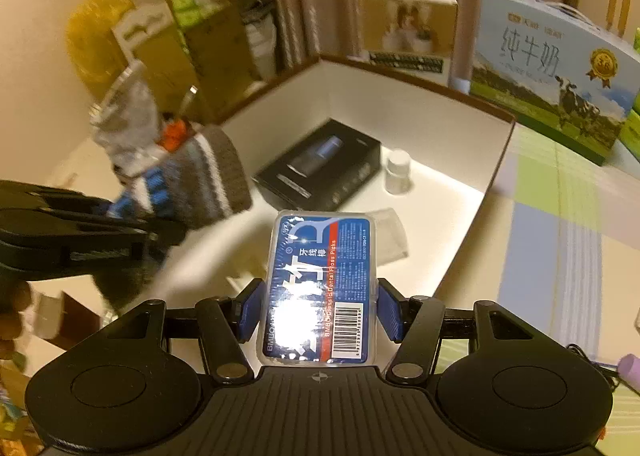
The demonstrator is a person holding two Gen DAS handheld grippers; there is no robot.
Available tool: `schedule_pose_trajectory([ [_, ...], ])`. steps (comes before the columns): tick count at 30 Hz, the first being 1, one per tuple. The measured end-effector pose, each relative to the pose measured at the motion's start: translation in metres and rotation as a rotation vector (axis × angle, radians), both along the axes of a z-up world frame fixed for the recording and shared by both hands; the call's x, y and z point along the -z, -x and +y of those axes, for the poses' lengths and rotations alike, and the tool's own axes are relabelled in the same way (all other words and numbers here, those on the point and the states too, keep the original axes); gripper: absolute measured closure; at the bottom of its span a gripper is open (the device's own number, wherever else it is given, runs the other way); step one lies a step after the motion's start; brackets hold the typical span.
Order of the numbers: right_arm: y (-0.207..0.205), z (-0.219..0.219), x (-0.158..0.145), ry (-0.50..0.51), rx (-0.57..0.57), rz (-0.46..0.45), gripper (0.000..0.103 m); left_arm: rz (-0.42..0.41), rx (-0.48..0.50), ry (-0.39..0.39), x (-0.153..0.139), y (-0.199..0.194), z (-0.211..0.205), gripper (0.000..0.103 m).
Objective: Organize objects
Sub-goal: 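Carry the knitted pouch and toothpick case into the open box and release both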
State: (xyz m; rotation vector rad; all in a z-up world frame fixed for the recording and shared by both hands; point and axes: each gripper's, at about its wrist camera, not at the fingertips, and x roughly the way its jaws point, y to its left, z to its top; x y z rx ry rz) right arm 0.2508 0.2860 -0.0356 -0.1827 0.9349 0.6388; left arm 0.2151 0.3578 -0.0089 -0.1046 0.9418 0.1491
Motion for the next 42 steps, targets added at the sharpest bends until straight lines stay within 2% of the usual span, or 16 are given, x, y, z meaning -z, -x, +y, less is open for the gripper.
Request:
schedule_pose_trajectory([
  [5, -0.010, 0.009, 0.012, 0.071, 0.012, 0.002, 0.047, 0.021, 0.010, 0.007, 0.009, -0.010, 0.004, 0.077],
  [9, -0.015, 0.016, 0.017, 0.124, 0.002, -0.047, 0.047, 0.036, 0.014, 0.012, 0.016, -0.017, 0.007, 0.077],
  [11, -0.017, 0.017, 0.019, 0.141, 0.002, -0.057, 0.042, 0.043, 0.015, 0.013, 0.020, -0.019, 0.008, 0.077],
  [14, -0.017, 0.016, 0.020, 0.124, -0.025, -0.047, 0.037, 0.049, 0.016, 0.011, 0.023, -0.021, 0.009, 0.077],
  [25, -0.015, 0.014, 0.017, 0.095, -0.047, -0.032, 0.034, 0.049, 0.025, 0.014, 0.027, -0.022, 0.009, 0.075],
  [28, -0.013, 0.013, 0.016, 0.084, -0.061, -0.030, 0.030, 0.038, 0.042, 0.008, 0.026, -0.022, 0.004, 0.062],
  [29, -0.012, 0.013, 0.015, 0.077, -0.070, -0.031, 0.026, 0.033, 0.051, 0.007, 0.026, -0.022, 0.002, 0.047],
  [30, -0.011, 0.012, 0.014, 0.070, -0.076, -0.036, 0.022, 0.025, 0.054, -0.006, 0.024, -0.020, -0.001, 0.027],
  [31, -0.009, 0.012, 0.013, 0.065, -0.083, -0.042, 0.018, 0.016, 0.055, -0.032, 0.022, -0.018, -0.004, 0.022],
  [33, -0.005, 0.011, 0.011, 0.062, -0.093, -0.053, 0.013, 0.004, 0.069, -0.080, 0.019, -0.015, -0.010, 0.021],
  [42, 0.008, 0.002, 0.003, 0.021, -0.104, -0.063, 0.011, 0.019, 0.066, -0.054, 0.007, -0.002, -0.008, 0.021],
])
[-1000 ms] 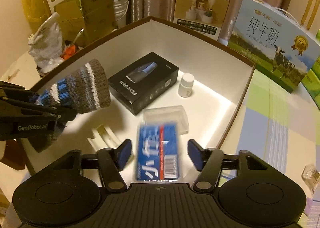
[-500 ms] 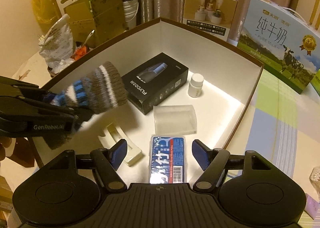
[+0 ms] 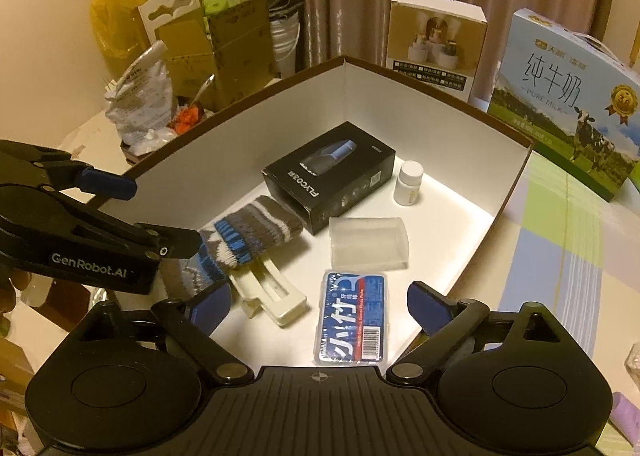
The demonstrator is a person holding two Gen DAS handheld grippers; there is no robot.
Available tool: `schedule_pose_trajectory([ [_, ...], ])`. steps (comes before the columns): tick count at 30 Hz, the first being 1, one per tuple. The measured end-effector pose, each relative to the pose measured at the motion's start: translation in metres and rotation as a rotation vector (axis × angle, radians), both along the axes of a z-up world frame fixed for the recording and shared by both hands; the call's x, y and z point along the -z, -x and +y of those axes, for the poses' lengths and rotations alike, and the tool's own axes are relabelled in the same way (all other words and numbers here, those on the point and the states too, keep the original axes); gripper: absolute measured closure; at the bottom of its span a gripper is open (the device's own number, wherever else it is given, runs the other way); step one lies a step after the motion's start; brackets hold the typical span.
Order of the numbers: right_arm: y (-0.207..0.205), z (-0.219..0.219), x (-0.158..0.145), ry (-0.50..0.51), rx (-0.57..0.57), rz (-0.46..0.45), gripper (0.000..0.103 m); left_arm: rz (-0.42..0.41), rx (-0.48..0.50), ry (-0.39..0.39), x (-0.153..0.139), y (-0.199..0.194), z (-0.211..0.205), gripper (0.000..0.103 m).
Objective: Organize objects
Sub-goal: 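Carry the knitted pouch and toothpick case into the open box and release both, then withdraw both open grippers from the box toward the purple tube and candy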
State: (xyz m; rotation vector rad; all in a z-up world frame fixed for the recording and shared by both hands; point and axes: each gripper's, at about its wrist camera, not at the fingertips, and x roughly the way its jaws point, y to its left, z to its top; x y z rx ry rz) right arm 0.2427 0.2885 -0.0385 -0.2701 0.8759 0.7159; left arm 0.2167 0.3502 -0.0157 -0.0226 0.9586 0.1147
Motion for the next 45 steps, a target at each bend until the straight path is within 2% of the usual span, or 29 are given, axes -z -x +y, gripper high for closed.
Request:
schedule_pose_trajectory([
  [17, 0.035, -0.028, -0.030, -0.096, 0.046, 0.012, 0.010, -0.045, -0.041, 0.026, -0.032, 0.043, -0.006, 0.016],
  [24, 0.050, -0.042, -0.037, -0.123, 0.074, 0.016, 0.010, -0.060, -0.025, 0.025, -0.041, 0.059, -0.018, 0.016],
  [45, 0.091, -0.102, -0.045, -0.159, 0.145, 0.052, 0.010, -0.045, 0.018, 0.039, -0.047, 0.101, -0.070, 0.016],
])
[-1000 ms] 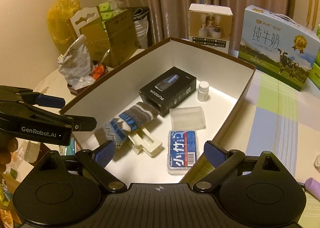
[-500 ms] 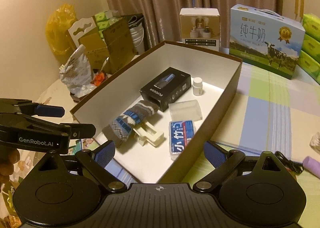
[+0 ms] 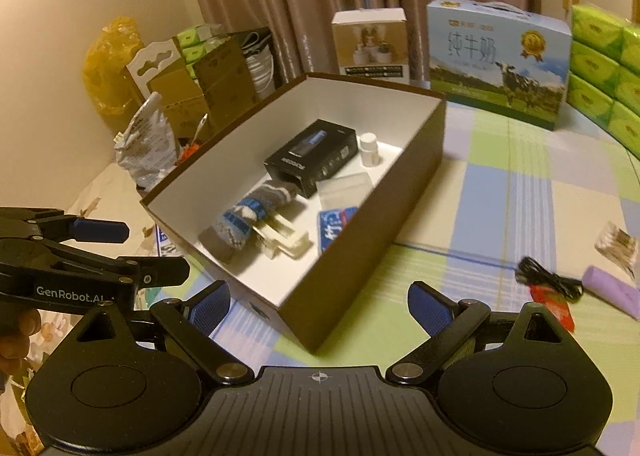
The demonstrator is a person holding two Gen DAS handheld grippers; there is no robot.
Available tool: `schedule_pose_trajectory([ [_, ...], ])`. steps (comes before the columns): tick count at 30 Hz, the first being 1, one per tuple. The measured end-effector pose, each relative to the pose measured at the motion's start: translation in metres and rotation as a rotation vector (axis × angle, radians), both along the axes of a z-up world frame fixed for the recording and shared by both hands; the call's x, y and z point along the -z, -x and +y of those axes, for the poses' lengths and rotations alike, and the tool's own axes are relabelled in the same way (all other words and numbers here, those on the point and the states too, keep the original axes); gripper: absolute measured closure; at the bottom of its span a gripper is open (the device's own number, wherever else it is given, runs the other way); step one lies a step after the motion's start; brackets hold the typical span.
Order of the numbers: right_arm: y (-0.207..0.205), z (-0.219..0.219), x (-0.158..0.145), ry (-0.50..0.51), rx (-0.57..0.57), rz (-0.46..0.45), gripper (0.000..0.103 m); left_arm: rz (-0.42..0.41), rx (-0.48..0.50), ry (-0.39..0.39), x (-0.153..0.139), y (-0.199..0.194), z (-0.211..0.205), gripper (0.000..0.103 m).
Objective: Organize objects
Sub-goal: 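Withdraw both open grippers from the box toward the purple tube and candy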
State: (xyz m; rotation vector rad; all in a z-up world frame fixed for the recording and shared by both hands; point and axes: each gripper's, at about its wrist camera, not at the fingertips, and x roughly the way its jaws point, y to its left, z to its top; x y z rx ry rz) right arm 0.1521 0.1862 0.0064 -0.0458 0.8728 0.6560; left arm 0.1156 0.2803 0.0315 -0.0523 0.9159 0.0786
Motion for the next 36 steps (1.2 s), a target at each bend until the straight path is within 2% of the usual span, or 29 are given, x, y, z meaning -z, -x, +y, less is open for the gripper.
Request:
schedule_pose_trajectory([
  [20, 0.011, -0.088, 0.005, -0.007, 0.079, 0.060, 0.010, 0.052, 0.025, -0.011, 0.012, 0.002, -0.076, 0.015],
  [36, 0.010, -0.186, 0.010, 0.009, 0.245, 0.097, 0.010, 0.068, 0.150, 0.021, 0.021, -0.017, -0.166, 0.015],
])
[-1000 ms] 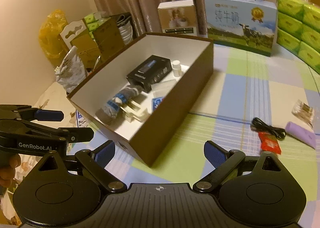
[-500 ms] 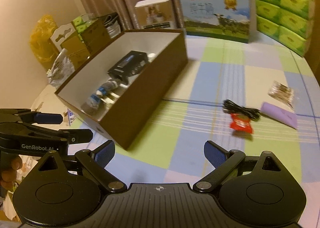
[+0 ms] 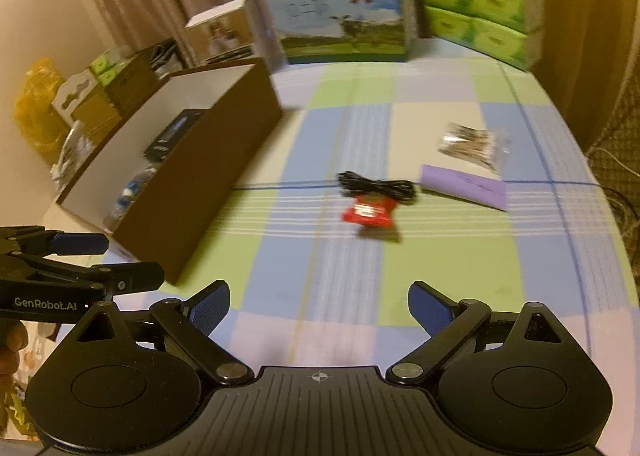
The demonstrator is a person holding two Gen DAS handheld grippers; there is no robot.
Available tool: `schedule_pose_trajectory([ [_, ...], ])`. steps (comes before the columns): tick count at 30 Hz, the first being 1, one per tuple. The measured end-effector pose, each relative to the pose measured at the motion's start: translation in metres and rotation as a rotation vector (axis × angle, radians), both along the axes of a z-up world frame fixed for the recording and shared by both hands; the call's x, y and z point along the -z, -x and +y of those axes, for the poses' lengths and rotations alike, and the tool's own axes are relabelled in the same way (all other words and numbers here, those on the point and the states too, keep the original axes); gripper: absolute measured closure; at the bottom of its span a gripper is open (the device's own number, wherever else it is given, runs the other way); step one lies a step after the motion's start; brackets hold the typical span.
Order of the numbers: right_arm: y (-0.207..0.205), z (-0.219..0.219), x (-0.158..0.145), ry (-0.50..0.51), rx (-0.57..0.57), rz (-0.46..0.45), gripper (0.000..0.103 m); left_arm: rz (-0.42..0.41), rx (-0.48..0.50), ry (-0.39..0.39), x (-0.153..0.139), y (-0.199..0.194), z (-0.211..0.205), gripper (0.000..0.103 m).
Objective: Organize objects
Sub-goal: 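Withdraw both open grippers from the box toward the purple tube and candy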
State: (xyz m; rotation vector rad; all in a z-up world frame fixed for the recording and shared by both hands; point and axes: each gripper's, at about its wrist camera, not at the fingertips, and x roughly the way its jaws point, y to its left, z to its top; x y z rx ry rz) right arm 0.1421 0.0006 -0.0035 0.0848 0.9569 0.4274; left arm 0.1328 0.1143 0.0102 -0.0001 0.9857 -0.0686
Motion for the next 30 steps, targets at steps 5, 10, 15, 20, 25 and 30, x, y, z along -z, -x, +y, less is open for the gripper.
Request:
schedule_pose_trajectory([
  [5, 0.000, -0.023, -0.001, -0.001, 0.032, 0.003, 0.010, 0.005, 0.031, 0.000, 0.003, -0.007, -0.025, 0.015],
  [10, 0.000, -0.042, 0.001, -0.002, 0.065, 0.007, 0.010, 0.012, 0.051, -0.001, 0.006, -0.013, -0.045, 0.015],
  [15, -0.003, -0.060, 0.007, -0.003, 0.095, 0.014, 0.010, 0.023, 0.063, 0.000, 0.012, -0.020, -0.063, 0.015],
  [20, -0.009, -0.075, 0.013, -0.002, 0.117, 0.025, 0.010, 0.033, 0.067, -0.001, 0.017, -0.029, -0.077, 0.015],
  [25, -0.015, -0.084, 0.017, -0.005, 0.128, 0.031, 0.010, 0.037, 0.066, -0.003, 0.021, -0.039, -0.088, 0.015],
  [30, -0.025, -0.093, 0.024, -0.013, 0.138, 0.031, 0.010, 0.035, 0.056, 0.005, 0.026, -0.050, -0.095, 0.015],
])
